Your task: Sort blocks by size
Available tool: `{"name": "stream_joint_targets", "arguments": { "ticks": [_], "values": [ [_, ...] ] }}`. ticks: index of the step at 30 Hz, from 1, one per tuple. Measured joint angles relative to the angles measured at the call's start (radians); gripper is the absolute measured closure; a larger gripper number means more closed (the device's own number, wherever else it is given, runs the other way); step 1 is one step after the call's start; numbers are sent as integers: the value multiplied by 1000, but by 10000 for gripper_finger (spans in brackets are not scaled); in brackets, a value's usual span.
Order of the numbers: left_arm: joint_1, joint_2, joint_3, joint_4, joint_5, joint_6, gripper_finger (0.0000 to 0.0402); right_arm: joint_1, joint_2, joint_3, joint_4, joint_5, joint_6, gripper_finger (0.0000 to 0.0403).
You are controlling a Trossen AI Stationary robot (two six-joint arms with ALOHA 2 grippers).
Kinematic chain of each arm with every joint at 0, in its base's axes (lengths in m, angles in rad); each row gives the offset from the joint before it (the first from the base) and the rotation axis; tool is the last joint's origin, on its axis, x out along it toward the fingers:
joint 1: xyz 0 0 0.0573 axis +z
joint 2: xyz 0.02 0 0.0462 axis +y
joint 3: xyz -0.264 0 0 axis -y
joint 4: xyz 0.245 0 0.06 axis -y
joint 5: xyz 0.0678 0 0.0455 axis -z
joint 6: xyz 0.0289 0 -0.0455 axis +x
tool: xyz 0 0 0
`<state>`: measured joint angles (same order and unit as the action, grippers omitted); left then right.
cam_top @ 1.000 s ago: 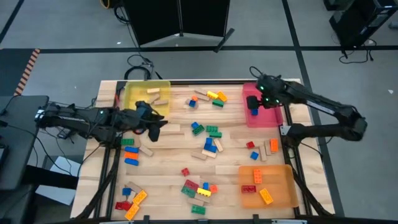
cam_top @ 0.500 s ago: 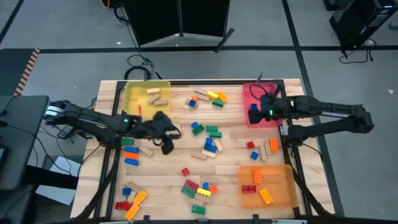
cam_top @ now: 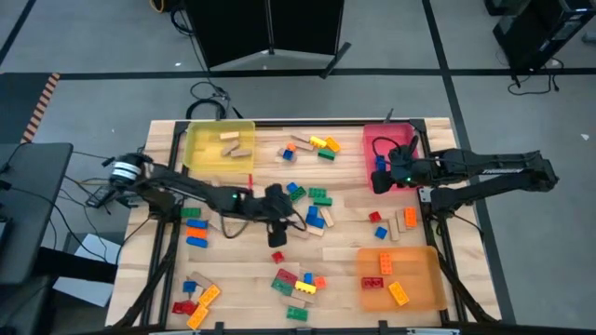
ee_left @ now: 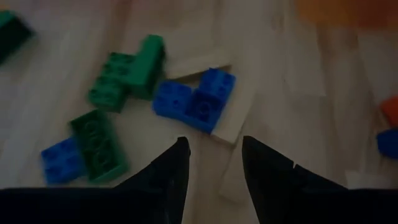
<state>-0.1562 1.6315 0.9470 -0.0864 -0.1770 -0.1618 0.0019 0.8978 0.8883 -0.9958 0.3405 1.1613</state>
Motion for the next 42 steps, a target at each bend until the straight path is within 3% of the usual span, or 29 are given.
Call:
{"name": "stream_joint_targets", "arguments": {
  "ticks": [7,16,22,27,36,42],
  "values": [
    [0,149,167,-196,126,146,217,24,0,0,-1,6,20,136],
    [6,262,227,-226,125,236,160,30,0,0,-1,11,26,139],
    [17,292,227,-239,110,232,153,30,0,0,-1,11,26,143],
    [15,310,231,-246,115,229,180,30,0,0,-2,11,25,144],
    [10,304,232,-281,144,210,293,31,0,0,-2,14,22,147],
    [14,224,224,-365,160,67,293,32,1,0,-3,14,21,146]
  ]
}}
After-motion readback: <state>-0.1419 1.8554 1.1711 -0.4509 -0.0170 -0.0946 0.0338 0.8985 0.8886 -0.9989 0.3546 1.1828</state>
